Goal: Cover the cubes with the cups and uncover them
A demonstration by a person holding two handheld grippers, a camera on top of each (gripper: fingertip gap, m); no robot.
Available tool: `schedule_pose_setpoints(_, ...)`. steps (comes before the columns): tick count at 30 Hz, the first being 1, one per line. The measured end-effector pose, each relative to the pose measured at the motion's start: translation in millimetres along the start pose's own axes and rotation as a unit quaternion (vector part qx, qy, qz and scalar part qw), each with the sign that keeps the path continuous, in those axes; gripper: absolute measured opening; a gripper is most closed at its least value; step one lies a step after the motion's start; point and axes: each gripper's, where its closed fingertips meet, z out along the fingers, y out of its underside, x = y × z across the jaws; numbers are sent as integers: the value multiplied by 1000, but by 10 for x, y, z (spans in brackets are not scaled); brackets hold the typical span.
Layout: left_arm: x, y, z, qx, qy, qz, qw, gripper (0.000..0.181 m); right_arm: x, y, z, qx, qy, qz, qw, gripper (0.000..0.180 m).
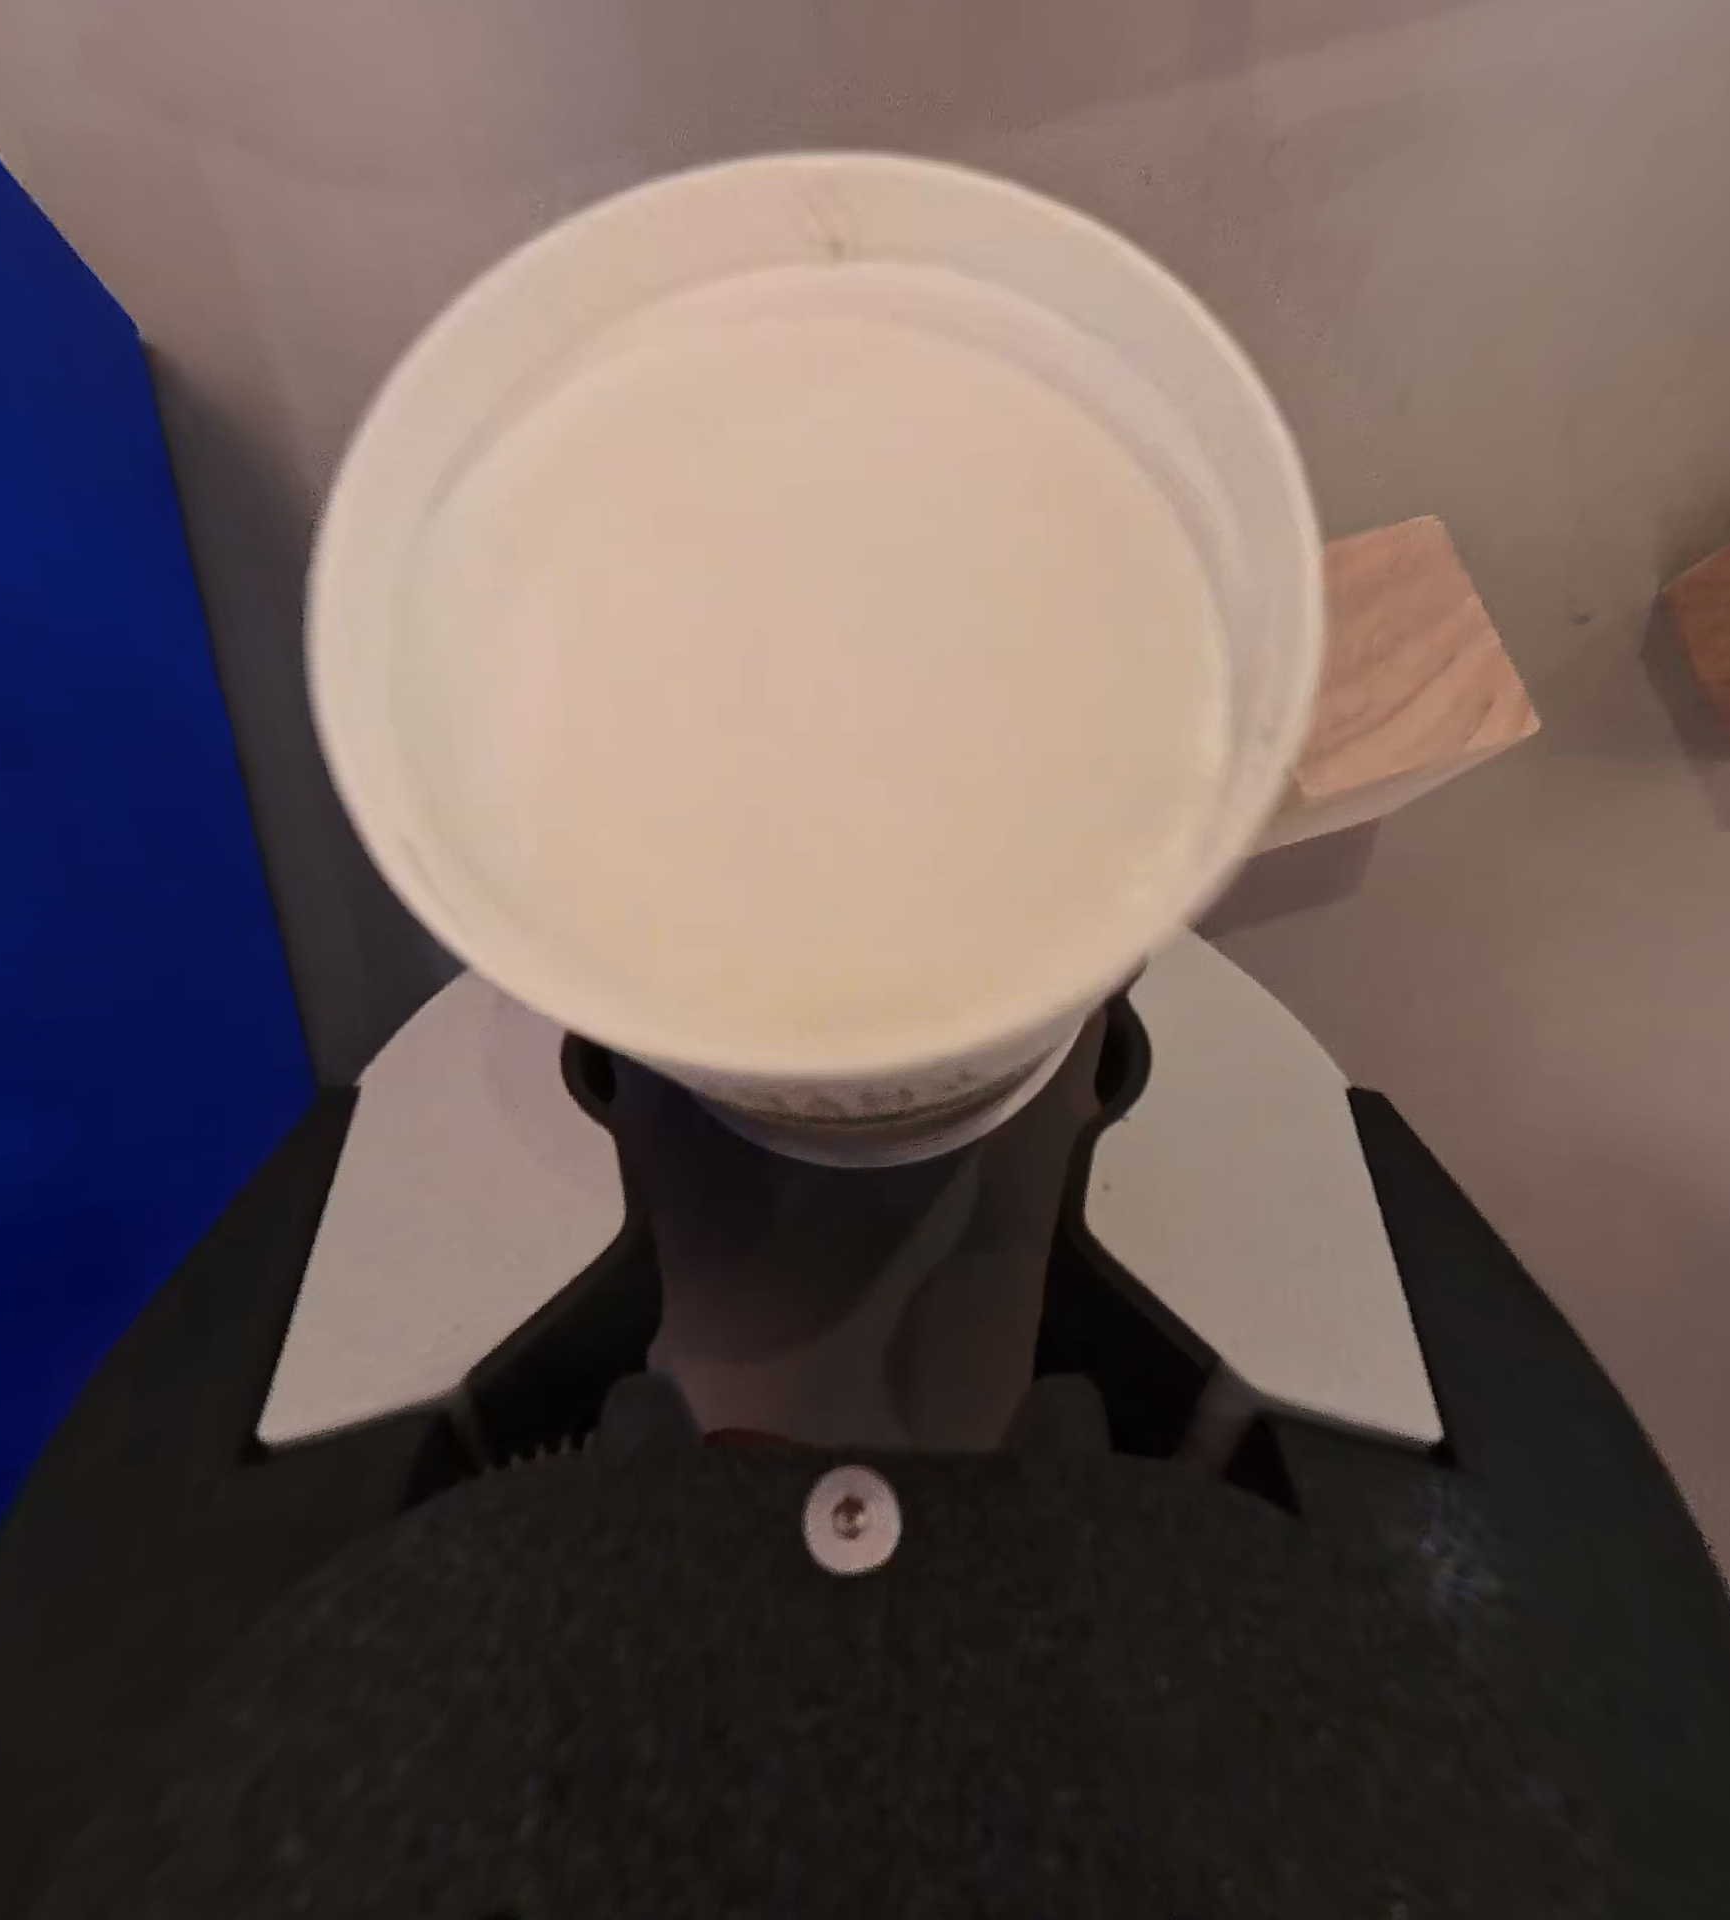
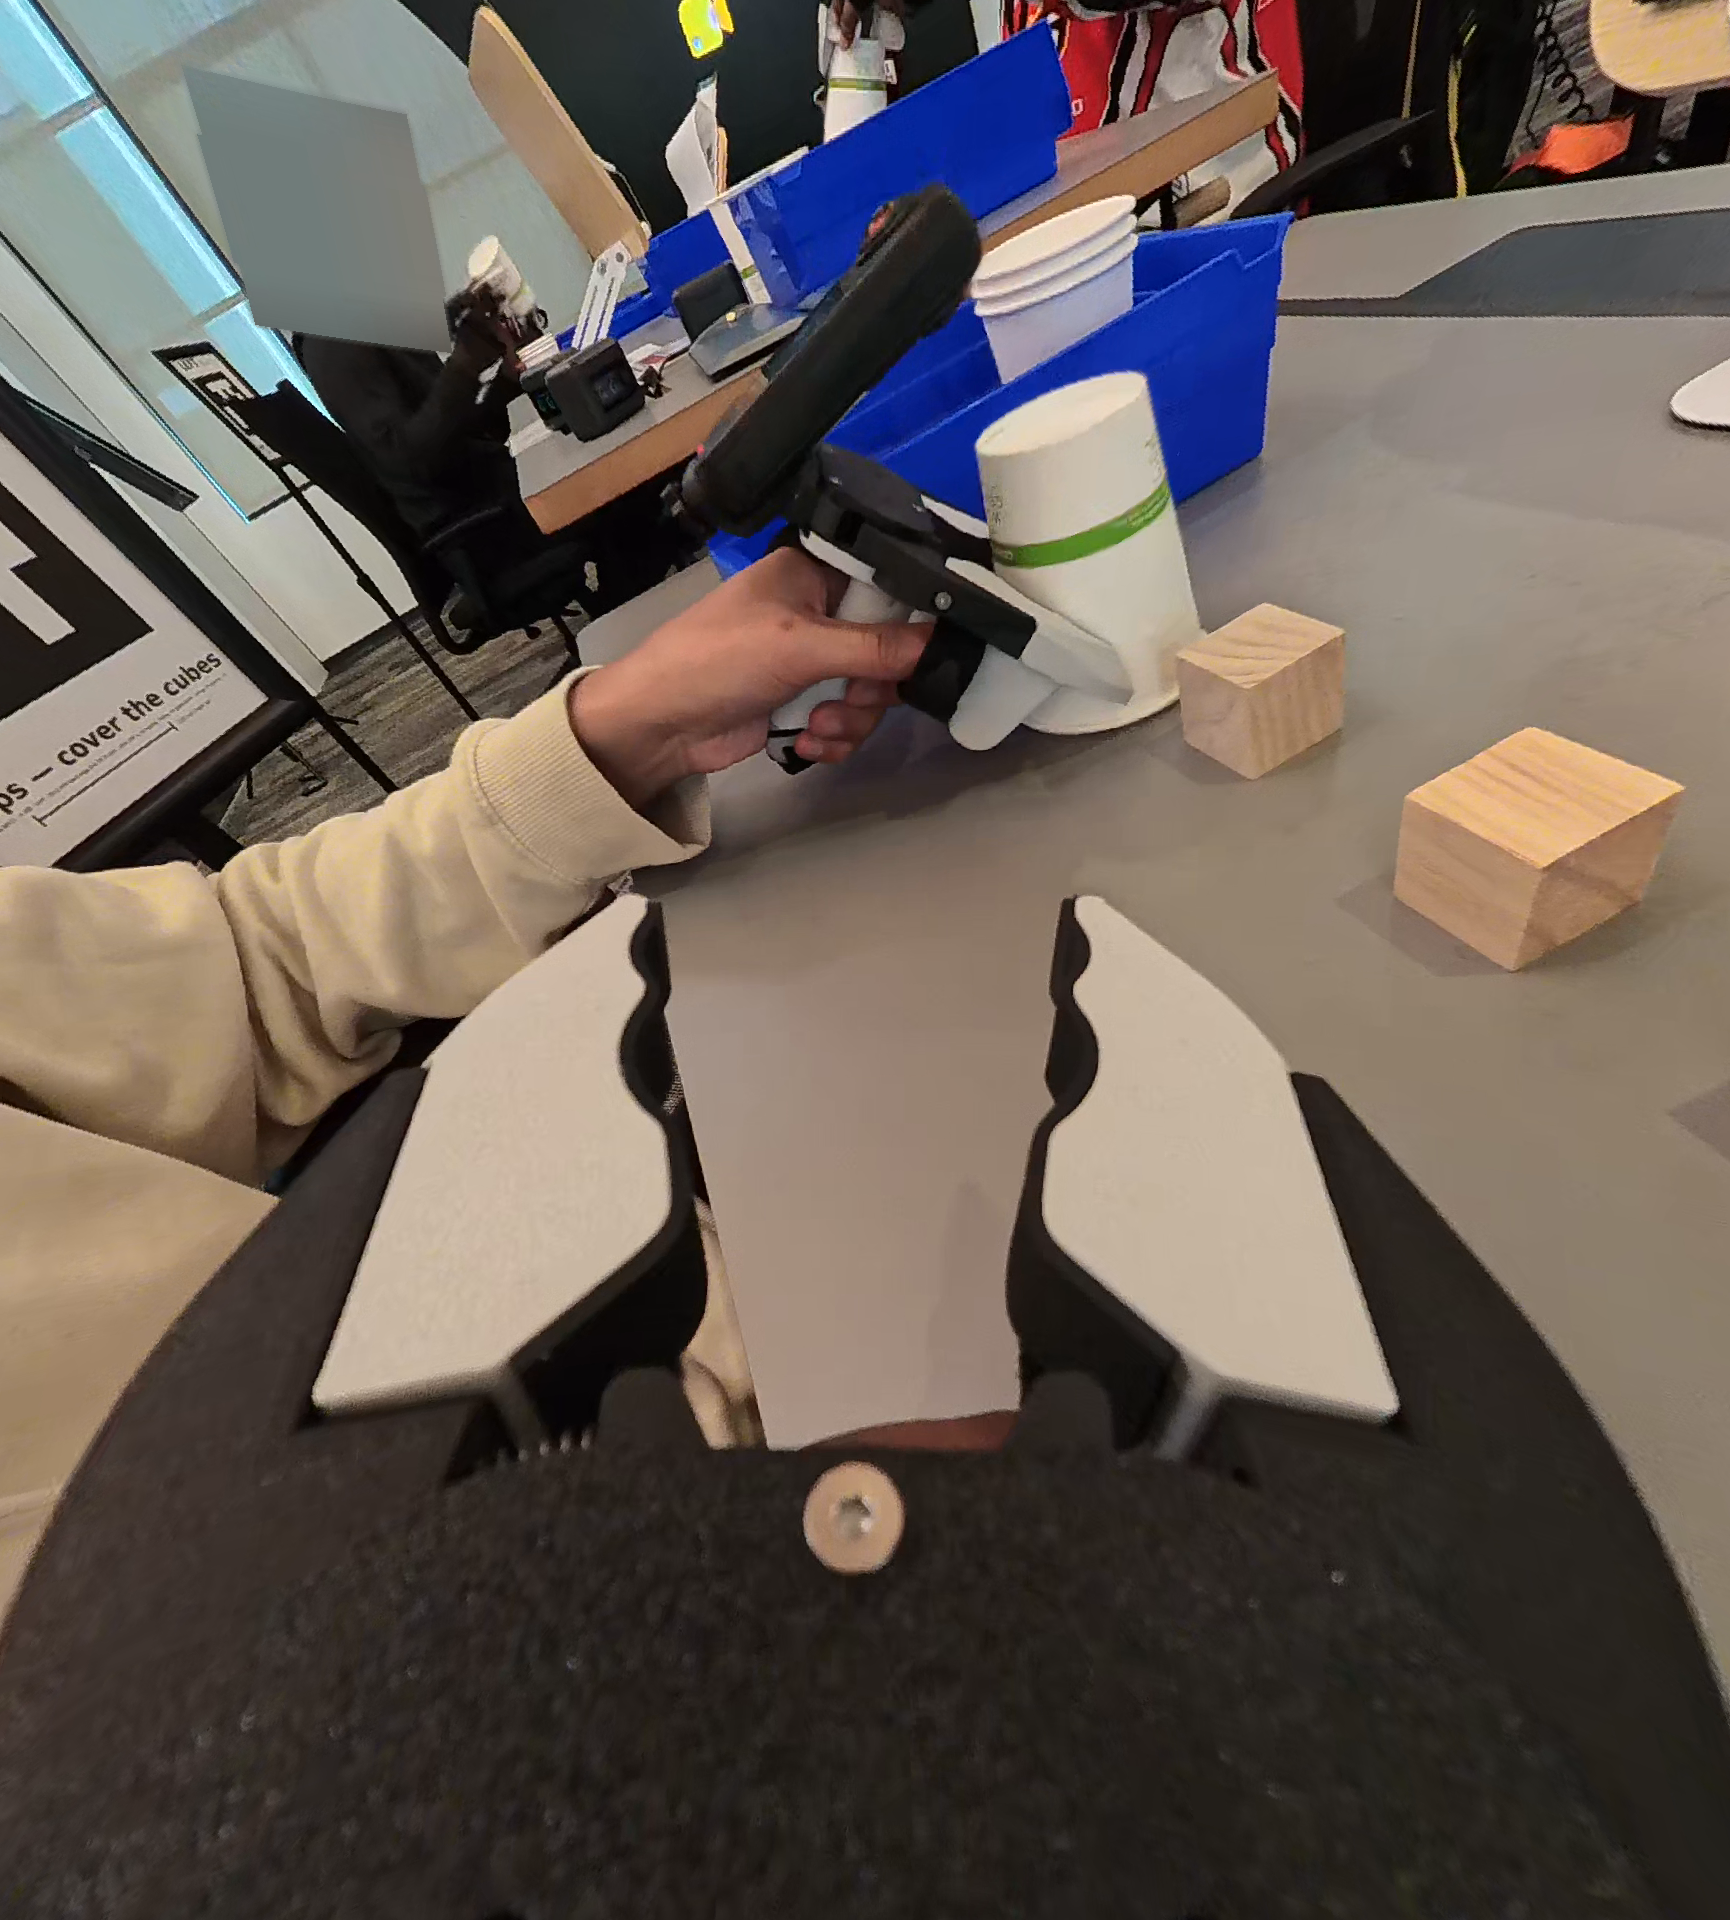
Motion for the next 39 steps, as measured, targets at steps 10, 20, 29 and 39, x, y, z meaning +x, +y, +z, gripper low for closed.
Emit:
schedule_pose_setpoints(10, 75, -211, -629, 101, -15, 3, 995, 102, 23, 17, -22, -6, 2, -1, 1000, 70)
schedule_pose_setpoints(20, 698, 349, -1555, 149, 129, -25, 980, 91, 186, -3, -87, -2, 57, -35, 998, 70)
schedule_pose_setpoints(29, -98, -55, -1682, 96, 70, 111, 987, 65, 149, 37, -60, -11, 51, -39, 998, 70)
schedule_pose_setpoints(39, -1949, -896, -744, -151, -16, 294, 943, 52, 259, 160, -8, -23, 46, -6, 999, 67)
